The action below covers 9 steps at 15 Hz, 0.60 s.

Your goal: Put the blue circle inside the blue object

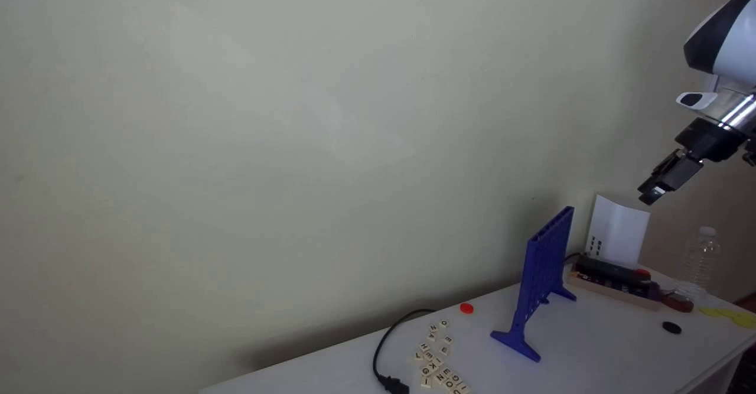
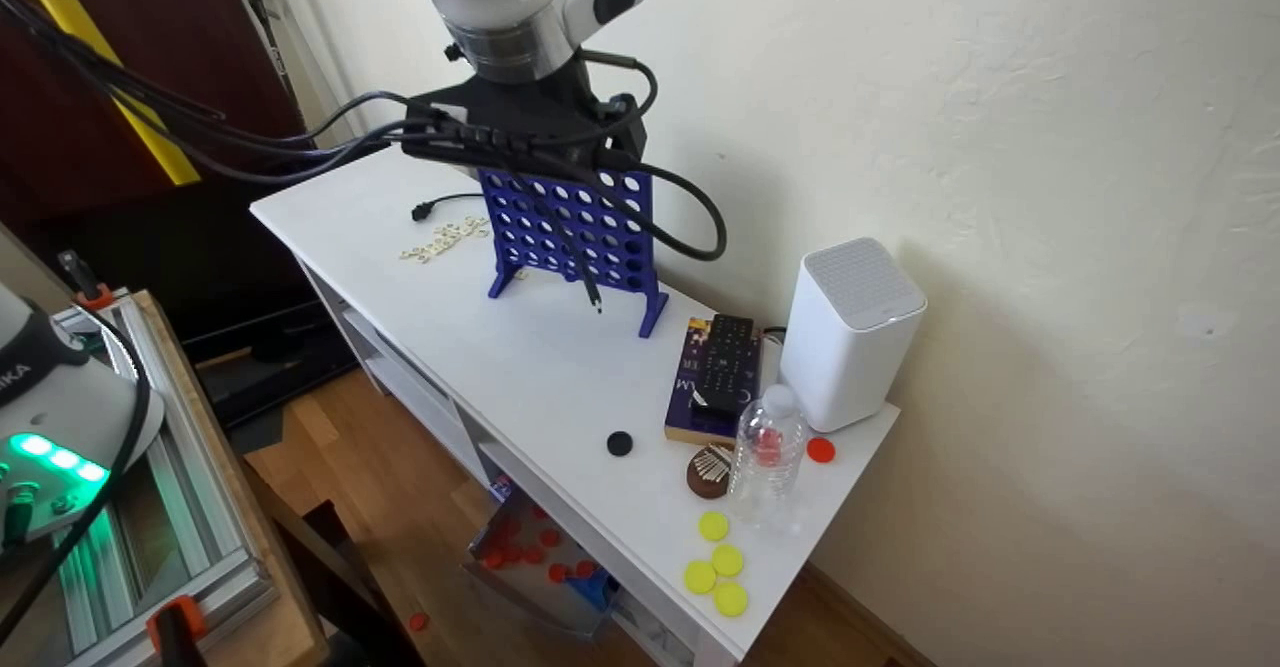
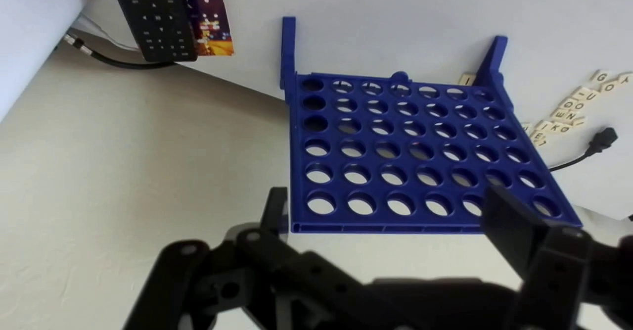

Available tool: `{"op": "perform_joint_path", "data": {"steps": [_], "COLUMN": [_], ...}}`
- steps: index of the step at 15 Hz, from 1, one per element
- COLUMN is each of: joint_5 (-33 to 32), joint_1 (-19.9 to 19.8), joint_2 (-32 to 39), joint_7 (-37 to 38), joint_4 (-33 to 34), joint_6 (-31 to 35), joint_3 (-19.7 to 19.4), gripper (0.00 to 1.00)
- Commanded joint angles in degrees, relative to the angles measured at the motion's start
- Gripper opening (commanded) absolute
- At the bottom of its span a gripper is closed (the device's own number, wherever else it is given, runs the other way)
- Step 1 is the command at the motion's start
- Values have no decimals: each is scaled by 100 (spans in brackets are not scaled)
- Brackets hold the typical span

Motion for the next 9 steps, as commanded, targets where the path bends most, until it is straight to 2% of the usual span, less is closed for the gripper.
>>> {"op": "perform_joint_path", "data": {"steps": [1,9], "joint_5": [-808,-1933], "joint_1": [-104,-140], "joint_2": [-248,-42], "joint_7": [416,1116], "joint_4": [-204,-237], "joint_6": [-209,-469], "joint_3": [-118,-212], "gripper": [100,100]}}
